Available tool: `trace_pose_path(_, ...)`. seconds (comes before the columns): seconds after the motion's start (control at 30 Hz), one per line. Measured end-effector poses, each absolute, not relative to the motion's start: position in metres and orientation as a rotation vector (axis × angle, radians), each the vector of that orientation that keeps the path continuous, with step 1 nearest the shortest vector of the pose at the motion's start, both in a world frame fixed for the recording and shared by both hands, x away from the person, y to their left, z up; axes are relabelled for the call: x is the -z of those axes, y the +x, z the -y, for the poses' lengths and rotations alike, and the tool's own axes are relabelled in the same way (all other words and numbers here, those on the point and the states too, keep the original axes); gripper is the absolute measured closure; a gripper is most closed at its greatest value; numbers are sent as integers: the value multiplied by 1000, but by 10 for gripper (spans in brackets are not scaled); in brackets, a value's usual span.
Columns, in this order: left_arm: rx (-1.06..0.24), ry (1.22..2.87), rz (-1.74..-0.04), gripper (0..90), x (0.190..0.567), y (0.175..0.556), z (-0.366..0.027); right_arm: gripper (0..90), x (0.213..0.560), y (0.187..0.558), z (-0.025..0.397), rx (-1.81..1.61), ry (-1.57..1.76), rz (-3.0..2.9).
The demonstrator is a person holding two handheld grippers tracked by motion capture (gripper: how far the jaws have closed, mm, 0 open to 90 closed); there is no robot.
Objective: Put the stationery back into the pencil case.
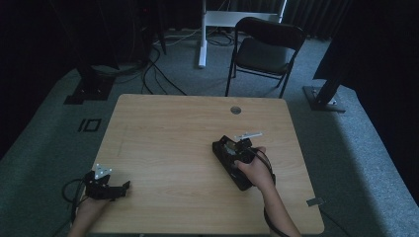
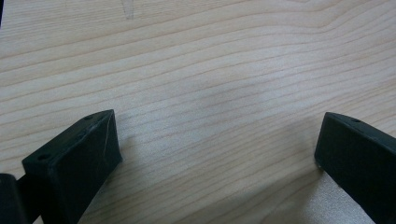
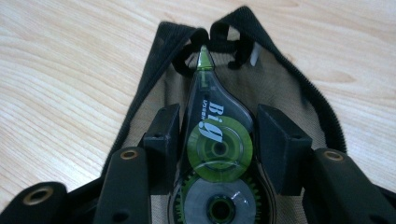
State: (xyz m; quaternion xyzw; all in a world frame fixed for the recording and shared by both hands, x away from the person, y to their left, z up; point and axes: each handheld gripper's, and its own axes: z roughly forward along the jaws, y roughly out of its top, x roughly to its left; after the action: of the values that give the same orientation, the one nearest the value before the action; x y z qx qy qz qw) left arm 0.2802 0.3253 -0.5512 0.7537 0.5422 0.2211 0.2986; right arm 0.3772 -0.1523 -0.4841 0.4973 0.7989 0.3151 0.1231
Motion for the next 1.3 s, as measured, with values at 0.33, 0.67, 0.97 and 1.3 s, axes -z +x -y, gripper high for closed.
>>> trace_pose_path(0.33,-587,2002,-1440,1,551,280,-325,508,492,382,147,-823,1457,-2366)
trace_pose_path(0.67,-587,2002,-1440,1,551,280,-325,507,495,386,141,-771,1449,-2411)
trace_pose_path(0.97,-587,2002,-1440,1,551,280,-325,505,497,388,140,-746,1454,-2427)
trace_pose_path(1.3,-587,2003,-1440,1,551,280,-325,471,492,386,145,-812,1451,-2418)
